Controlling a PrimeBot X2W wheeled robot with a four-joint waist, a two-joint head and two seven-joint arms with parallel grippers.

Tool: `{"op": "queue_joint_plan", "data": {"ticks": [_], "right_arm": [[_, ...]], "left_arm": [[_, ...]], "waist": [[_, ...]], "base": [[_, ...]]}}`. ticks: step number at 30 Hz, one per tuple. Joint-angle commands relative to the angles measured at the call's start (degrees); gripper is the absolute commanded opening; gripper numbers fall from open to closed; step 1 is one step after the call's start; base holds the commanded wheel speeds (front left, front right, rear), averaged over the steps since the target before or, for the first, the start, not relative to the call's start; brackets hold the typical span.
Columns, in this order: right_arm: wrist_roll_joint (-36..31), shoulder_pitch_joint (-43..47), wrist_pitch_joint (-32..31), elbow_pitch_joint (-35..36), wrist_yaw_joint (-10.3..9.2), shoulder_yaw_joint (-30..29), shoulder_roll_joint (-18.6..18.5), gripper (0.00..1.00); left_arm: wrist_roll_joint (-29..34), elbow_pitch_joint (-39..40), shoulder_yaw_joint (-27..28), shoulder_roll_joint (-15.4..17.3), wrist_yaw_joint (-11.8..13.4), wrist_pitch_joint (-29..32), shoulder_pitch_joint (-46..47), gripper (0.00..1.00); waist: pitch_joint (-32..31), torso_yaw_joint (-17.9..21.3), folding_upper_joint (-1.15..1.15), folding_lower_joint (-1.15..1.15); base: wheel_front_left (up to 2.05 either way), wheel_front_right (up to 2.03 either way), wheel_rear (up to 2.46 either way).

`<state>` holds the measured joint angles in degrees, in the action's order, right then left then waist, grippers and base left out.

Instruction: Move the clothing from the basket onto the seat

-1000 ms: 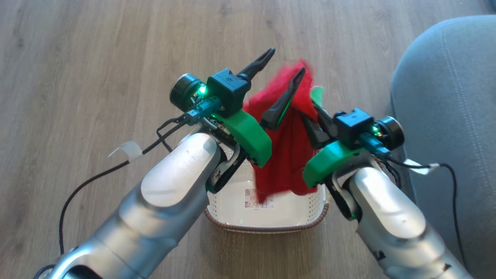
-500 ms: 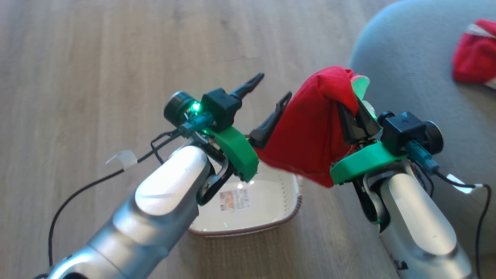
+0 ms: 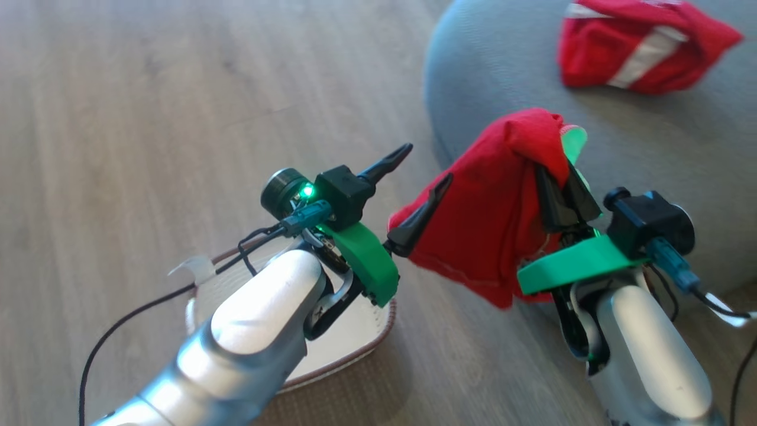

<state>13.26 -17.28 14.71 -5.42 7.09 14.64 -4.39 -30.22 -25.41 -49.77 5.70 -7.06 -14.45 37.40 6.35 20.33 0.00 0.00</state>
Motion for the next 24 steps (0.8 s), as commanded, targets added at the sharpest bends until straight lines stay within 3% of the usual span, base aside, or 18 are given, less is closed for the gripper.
{"op": "queue_joint_plan", "data": {"ticks": [1, 10, 19, 24], "right_arm": [[0.3, 0.0, 0.3, 2.9, 0.40, 0.2, 0.6, 0.00], [0.9, 3.6, 0.3, 7.2, 0.40, -3.2, 1.1, 0.00], [-0.5, 5.2, 0.3, 10.4, 0.40, -6.5, 1.3, 0.00], [-2.5, 1.9, 0.3, 11.2, 0.40, -10.2, 0.3, 0.00]], "left_arm": [[0.6, 2.2, 1.8, 1.0, -0.1, -0.5, 1.5, 1.00], [1.8, 3.6, 2.5, 1.5, -0.2, -0.5, 0.1, 1.00], [3.1, 5.5, 2.5, 2.2, -0.3, -0.5, -0.1, 1.00], [3.6, 7.3, 0.5, 2.8, -0.4, -0.5, 0.5, 1.00]], "waist": [[-0.7, 3.4, 0.00, 0.00], [0.0, 9.3, 0.00, 0.00], [2.0, 10.7, 0.00, 0.00], [5.0, 9.7, 0.00, 0.00]], "base": [[0.00, 0.00, 0.00], [0.00, 0.00, 0.00], [0.00, 0.00, 0.00], [0.00, 0.00, 0.00]]}}
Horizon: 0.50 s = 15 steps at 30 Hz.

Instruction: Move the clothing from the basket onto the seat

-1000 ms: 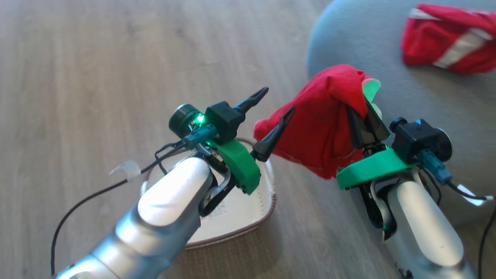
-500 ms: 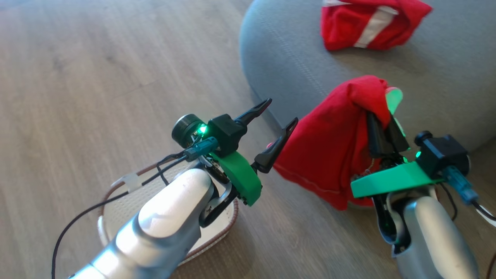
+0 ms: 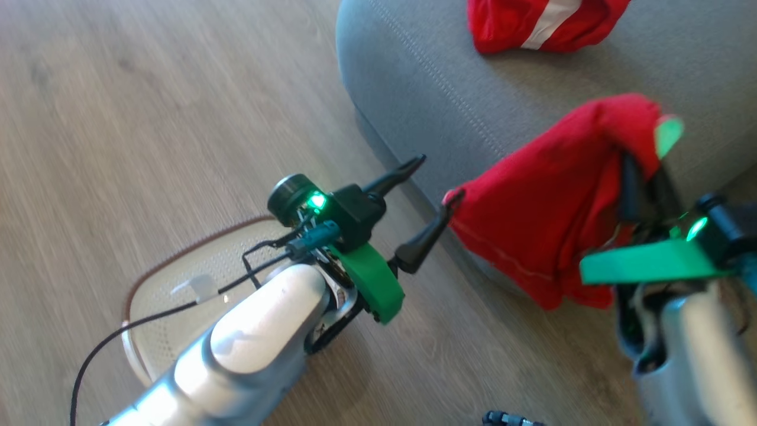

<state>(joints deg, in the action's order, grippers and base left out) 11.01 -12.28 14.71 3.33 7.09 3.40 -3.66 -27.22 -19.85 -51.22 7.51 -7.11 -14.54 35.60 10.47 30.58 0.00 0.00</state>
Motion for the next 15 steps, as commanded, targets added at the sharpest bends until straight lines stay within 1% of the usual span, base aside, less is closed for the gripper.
{"op": "queue_joint_plan", "data": {"ticks": [1, 9, 15], "right_arm": [[-0.7, -4.1, 0.3, 2.7, 0.40, 0.0, -1.0, 0.00], [-5.1, -13.6, 0.3, 3.4, 0.40, -8.6, -6.2, 0.00], [-8.6, -21.5, 0.3, 0.5, 0.40, -14.4, -10.8, 0.00]], "left_arm": [[0.6, 2.1, 1.4, 1.1, -0.3, -0.5, 2.6, 1.00], [0.0, 6.3, -3.0, 4.2, -0.4, -0.1, 5.7, 1.00], [0.0, 10.1, -4.2, 6.8, -0.4, 1.3, 7.9, 1.00]], "waist": [[1.8, -1.0, 0.00, 0.00], [9.2, -3.9, 0.00, 0.00], [14.8, -5.5, 0.00, 0.00]], "base": [[0.00, 0.00, 0.00], [0.00, 0.00, 0.00], [0.00, 0.00, 0.00]]}}
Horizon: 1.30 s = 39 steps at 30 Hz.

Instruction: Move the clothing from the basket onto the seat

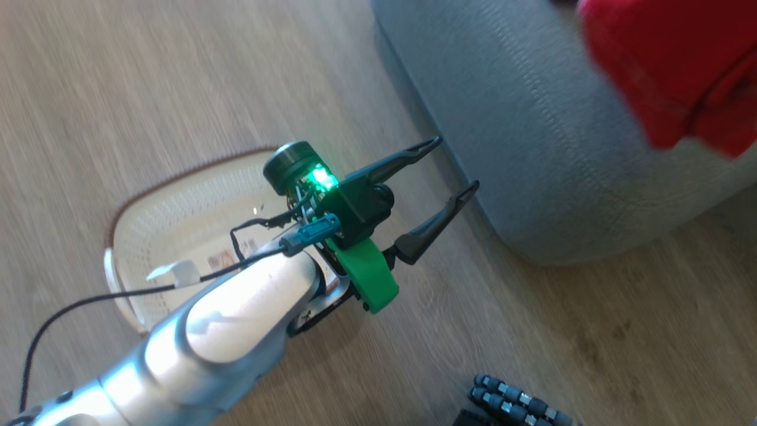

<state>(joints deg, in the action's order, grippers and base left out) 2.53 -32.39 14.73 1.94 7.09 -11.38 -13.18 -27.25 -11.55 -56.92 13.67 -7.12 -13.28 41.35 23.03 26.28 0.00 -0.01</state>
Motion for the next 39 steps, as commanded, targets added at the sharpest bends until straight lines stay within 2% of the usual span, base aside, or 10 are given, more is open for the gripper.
{"op": "queue_joint_plan", "data": {"ticks": [1, 5, 15, 21, 24, 27, 33, 37, 39], "right_arm": [[-0.5, -3.0, 0.3, 1.2, 0.40, -0.5, -2.2, 0.00], [-2.3, -9.9, -0.2, -2.5, 0.40, -2.8, -6.8, 0.00], [-5.6, -26.8, -6.0, -14.2, 0.40, -11.6, -17.9, 0.00], [-7.7, -33.0, -9.3, -18.3, 0.40, -18.7, -20.8, 0.00], [-9.5, -35.2, -12.2, -19.9, 0.40, -21.7, -20.4, 0.00], [-10.8, -34.7, -13.7, -21.7, 0.40, -22.9, -17.6, 0.00], [-11.9, -31.1, -15.8, -26.4, 0.40, -26.4, -12.6, 0.00], [-10.7, -28.1, -15.1, -29.9, 0.40, -26.5, -11.4, 0.01], [-9.6, -26.7, -14.6, -32.2, 0.40, -25.9, -11.3, 0.81]], "left_arm": [[0.0, 2.4, 1.4, 1.0, -0.4, 0.4, 2.4, 1.00], [-0.1, 4.1, 1.2, 2.7, -0.4, 1.5, 2.8, 1.00], [0.1, 7.1, 0.9, 6.7, -0.3, 3.4, 3.3, 1.00], [0.8, 8.2, -1.3, 8.5, -0.4, 4.4, 3.5, 1.00], [0.7, 8.4, -1.9, 9.7, -0.4, 4.4, 2.9, 1.00], [0.4, 8.3, -1.8, 10.2, -0.3, 3.9, 2.5, 1.00], [0.4, 7.2, -2.4, 9.7, -0.3, 2.7, 2.7, 1.00], [0.0, 5.9, -2.1, 9.5, -0.2, 1.6, 2.8, 1.00], [-0.1, 5.2, -2.1, 9.2, -0.2, 1.1, 2.9, 1.00]], "waist": [[3.2, -1.4, 0.00, 0.01], [6.5, -2.0, 0.00, 0.01], [13.4, -4.5, 0.00, 0.01], [16.4, -6.5, 0.00, 0.01], [18.0, -7.5, 0.00, 0.01], [19.3, -8.3, 0.00, 0.01], [20.5, -10.8, 0.00, 0.01], [20.2, -11.9, 0.00, 0.01], [19.7, -12.4, 0.00, 0.01]], "base": [[0.00, 0.00, 0.00], [0.00, 0.00, 0.00], [0.00, 0.00, 0.00], [0.00, 0.00, 0.00], [0.00, 0.00, 0.00], [0.00, 0.00, 0.00], [0.00, 0.00, 0.00], [0.00, 0.00, 0.00], [0.00, 0.00, 0.00]]}}
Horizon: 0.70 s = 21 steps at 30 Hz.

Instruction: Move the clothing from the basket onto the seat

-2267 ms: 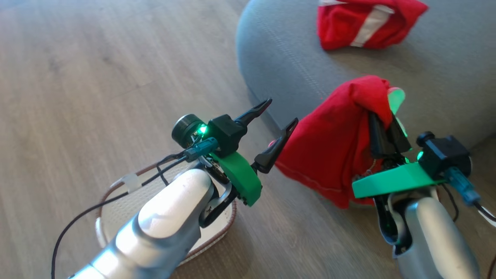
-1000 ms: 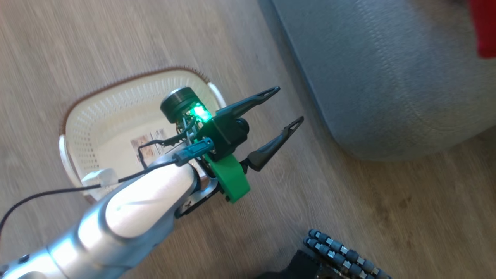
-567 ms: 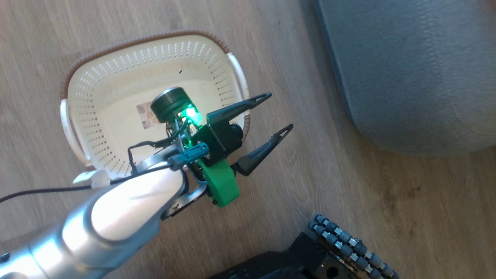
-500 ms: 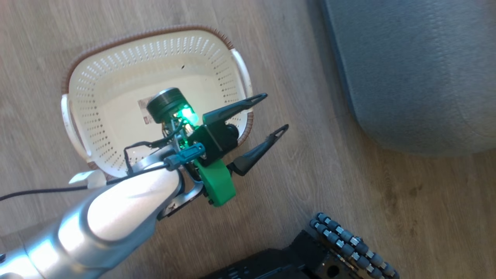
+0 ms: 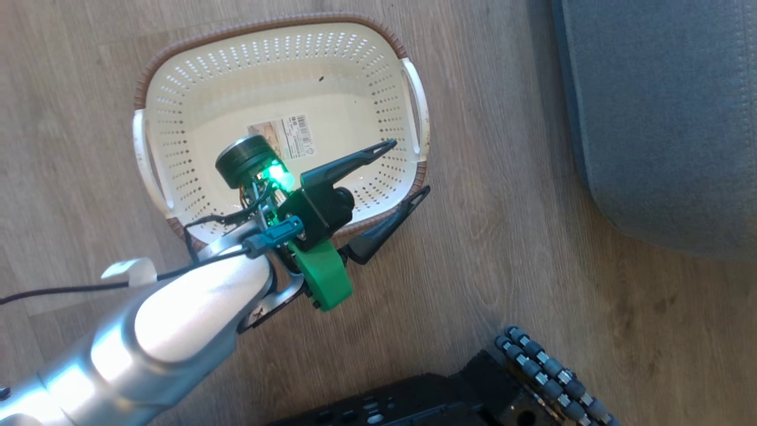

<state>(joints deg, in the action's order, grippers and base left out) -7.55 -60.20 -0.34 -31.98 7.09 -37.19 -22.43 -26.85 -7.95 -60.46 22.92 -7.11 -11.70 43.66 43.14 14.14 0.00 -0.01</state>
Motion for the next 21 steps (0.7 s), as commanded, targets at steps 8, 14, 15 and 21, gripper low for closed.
{"op": "queue_joint_plan", "data": {"ticks": [8, 14, 15, 21], "right_arm": [[6.2, 7.4, 6.5, -7.3, 0.40, 6.8, -4.0, 1.00], [10.2, 12.6, 12.7, -11.0, 0.40, 11.1, -5.3, 1.00], [10.9, 13.5, 13.4, -10.9, 0.40, 11.8, -5.4, 1.00], [13.9, 21.9, 15.2, -5.6, 0.40, 17.0, -3.8, 1.00]], "left_arm": [[-1.4, -1.1, 0.8, -2.3, -0.3, -2.0, 0.9, 1.00], [-2.2, -3.1, 0.9, -3.5, -0.3, -2.9, 0.3, 1.00], [-2.3, -3.3, 1.2, -3.7, -0.3, -3.0, 0.2, 1.00], [-2.6, -4.6, 2.9, -5.1, -0.3, -3.3, -1.5, 1.00]], "waist": [[-3.2, -1.3, 0.00, 0.01], [-6.2, -1.8, 0.00, 0.01], [-6.6, -1.9, 0.00, 0.01], [-10.0, -2.8, 0.00, 0.01]], "base": [[0.00, 0.00, 0.00], [0.00, 0.00, 0.00], [0.00, 0.00, 0.00], [0.00, 0.00, 0.00]]}}
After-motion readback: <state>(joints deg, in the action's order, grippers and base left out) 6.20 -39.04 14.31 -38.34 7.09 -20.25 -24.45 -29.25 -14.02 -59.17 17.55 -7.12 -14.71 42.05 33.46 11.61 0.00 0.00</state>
